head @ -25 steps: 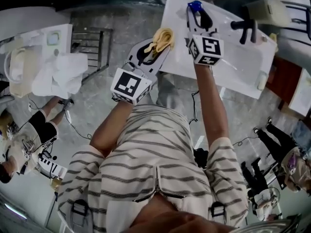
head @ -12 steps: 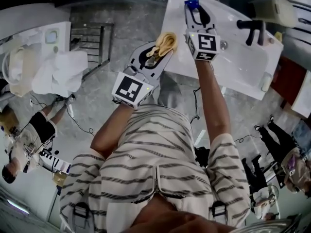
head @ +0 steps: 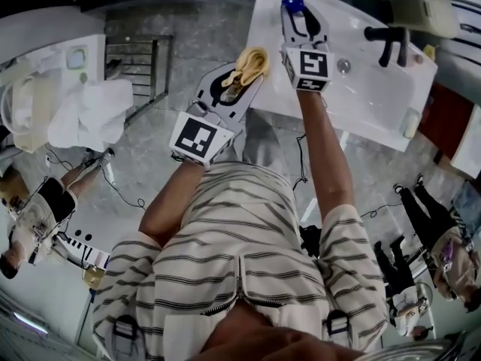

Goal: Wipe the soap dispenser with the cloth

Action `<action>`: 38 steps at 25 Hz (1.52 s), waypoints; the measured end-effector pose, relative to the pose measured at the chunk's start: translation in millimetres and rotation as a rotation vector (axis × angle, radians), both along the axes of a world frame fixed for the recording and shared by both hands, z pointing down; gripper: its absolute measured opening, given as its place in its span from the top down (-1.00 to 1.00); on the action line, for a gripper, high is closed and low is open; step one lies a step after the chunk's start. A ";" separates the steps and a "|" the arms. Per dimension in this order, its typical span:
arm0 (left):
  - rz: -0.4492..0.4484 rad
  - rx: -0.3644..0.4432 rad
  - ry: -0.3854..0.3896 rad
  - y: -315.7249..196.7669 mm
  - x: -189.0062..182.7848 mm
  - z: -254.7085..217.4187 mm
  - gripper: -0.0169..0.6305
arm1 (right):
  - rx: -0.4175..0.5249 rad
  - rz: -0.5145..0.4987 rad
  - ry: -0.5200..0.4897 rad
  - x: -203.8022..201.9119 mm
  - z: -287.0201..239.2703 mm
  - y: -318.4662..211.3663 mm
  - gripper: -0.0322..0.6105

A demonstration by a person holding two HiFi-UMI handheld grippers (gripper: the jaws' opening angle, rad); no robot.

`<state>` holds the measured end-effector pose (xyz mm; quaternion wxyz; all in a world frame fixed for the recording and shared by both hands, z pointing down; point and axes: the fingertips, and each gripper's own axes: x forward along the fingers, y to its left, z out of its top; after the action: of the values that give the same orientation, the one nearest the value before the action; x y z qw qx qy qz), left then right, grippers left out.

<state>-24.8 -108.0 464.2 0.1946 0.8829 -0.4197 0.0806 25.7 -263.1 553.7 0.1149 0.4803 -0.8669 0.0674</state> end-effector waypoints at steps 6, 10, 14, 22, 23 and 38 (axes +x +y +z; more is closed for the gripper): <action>0.004 0.006 -0.008 0.9 0.8 -1.8 0.64 | -0.024 -0.008 -0.001 -4.6 0.9 2.4 0.33; 0.000 0.014 -0.005 4.1 0.2 -5.1 0.64 | -0.019 -0.016 -0.005 -5.5 -6.4 5.5 0.25; -0.021 0.024 0.008 7.1 -2.6 -9.8 0.64 | -0.021 -0.020 0.011 -0.4 -13.8 16.2 0.25; -0.050 0.083 -0.014 9.8 -8.9 -34.2 0.65 | 0.000 0.054 -0.061 24.3 -55.1 50.7 0.29; -0.054 0.088 -0.015 11.9 -10.3 -37.7 0.65 | 0.003 0.064 -0.074 26.0 -62.5 57.5 0.32; -0.077 0.221 -0.051 23.6 -17.1 -88.5 0.65 | 0.129 0.167 -0.169 47.3 -170.1 139.7 0.82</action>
<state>-41.9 -84.4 375.7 0.0883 0.8798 -0.4644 0.0490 73.1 -123.3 383.6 0.0041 0.5498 -0.8330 0.0610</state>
